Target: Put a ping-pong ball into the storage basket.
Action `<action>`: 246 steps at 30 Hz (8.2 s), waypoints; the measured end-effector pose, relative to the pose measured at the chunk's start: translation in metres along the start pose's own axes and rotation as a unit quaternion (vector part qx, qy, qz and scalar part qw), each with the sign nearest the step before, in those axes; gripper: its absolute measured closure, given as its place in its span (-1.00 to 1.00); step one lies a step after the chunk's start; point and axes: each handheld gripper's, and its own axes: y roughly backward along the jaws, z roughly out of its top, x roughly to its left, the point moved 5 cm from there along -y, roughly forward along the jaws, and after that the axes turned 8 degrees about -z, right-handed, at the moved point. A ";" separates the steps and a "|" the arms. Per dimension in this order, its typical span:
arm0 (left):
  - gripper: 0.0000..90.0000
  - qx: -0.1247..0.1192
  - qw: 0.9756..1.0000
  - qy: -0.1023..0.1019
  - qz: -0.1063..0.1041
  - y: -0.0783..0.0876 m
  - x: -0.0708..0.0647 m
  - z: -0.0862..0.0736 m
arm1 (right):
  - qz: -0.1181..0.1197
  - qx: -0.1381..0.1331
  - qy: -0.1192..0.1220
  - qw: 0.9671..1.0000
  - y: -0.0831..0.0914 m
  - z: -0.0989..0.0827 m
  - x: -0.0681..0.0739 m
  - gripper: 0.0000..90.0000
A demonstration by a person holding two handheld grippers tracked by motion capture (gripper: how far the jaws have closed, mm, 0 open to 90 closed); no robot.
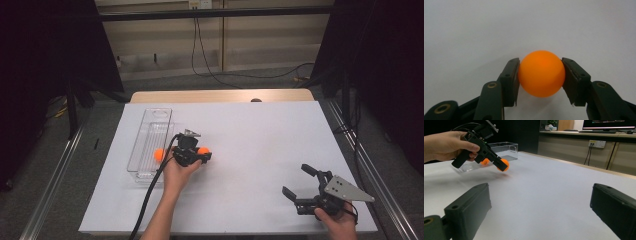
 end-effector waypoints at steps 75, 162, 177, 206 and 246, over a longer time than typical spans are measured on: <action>0.13 -0.014 1.000 -0.017 -0.008 0.046 -0.006 0.019 | 0.002 0.001 0.001 1.000 0.000 0.000 0.001 -0.94; 0.13 -0.046 0.999 0.005 0.022 0.089 0.021 0.020 | 0.002 0.003 0.003 1.000 0.000 0.000 0.001 -0.94; 0.13 -0.050 0.998 0.001 0.031 0.094 0.025 0.019 | 0.004 0.004 0.004 1.000 0.000 0.000 0.001 -0.94; 0.13 -0.052 0.998 0.006 0.042 0.103 0.034 0.016 | 0.001 0.003 0.003 1.000 0.000 0.000 0.000 -0.93; 0.13 -0.056 0.997 0.014 0.053 0.110 0.042 0.012 | 0.002 0.003 0.003 1.000 0.000 0.000 0.000 -0.93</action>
